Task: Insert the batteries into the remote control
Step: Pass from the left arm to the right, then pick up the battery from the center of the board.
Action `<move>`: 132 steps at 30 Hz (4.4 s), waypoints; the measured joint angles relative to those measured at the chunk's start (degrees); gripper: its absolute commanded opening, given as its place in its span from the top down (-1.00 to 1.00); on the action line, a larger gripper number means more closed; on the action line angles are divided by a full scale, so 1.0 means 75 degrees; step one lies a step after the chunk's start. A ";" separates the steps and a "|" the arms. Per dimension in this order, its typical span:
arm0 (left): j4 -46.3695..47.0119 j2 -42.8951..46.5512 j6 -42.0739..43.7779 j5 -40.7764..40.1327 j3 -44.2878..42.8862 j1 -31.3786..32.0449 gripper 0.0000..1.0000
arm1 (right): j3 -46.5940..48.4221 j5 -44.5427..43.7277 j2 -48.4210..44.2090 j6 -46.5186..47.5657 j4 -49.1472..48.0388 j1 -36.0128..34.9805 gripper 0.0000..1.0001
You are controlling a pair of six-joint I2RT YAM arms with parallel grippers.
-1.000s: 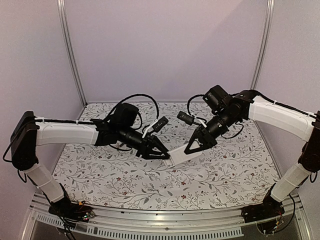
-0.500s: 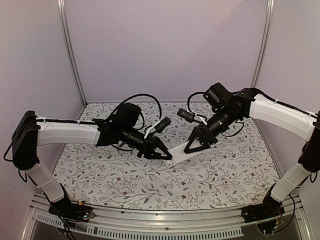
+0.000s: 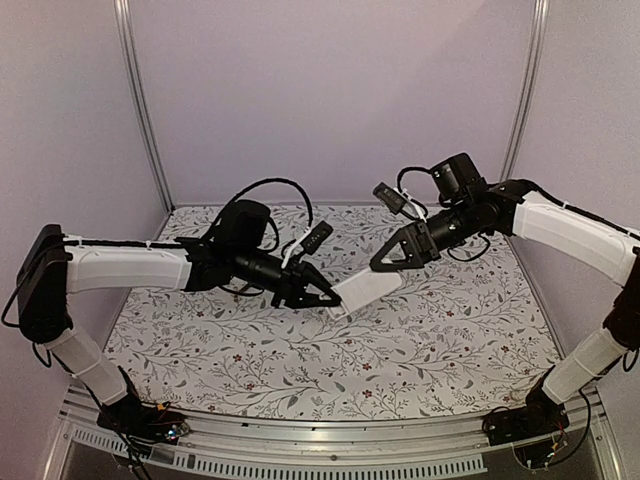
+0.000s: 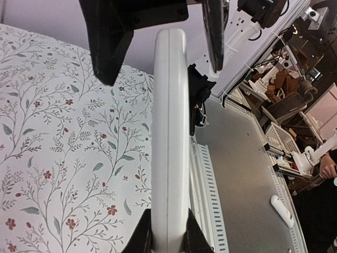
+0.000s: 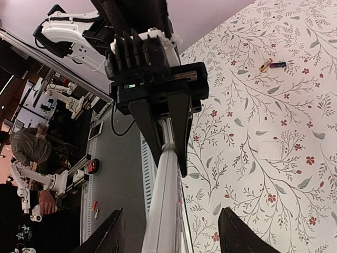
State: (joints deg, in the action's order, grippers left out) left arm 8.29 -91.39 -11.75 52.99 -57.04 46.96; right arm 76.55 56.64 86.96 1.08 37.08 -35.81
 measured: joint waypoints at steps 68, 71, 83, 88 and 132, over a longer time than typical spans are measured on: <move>-0.2798 0.2923 -0.1411 -0.7501 0.1090 -0.2098 -0.70 | -0.1518 -0.1521 0.0052 -0.0953 -0.1950 0.0326 1.00; -0.3246 0.2445 -0.1425 -0.7583 0.0994 -0.2363 -0.62 | -0.1614 -0.1679 0.0047 -0.1081 -0.2238 0.0335 1.00; -0.5217 -0.0833 -0.0210 -0.7592 -0.1617 -0.2413 0.19 | -0.1638 -0.1856 0.0047 -0.1241 -0.2573 0.0527 1.00; -0.5852 -0.1848 0.0067 -0.7714 -0.2390 -0.2375 0.30 | -0.1676 -0.1862 0.0047 -0.1268 -0.2605 0.0615 1.00; -0.6484 -0.2468 -0.0577 -0.7988 -0.2270 -0.2713 0.64 | -0.1818 -0.1789 0.0047 -0.1364 -0.2728 0.0679 1.00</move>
State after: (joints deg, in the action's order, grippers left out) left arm -40.34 -109.91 -16.08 -6.92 -74.06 26.61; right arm 62.92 43.22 87.31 -9.15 16.62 -30.72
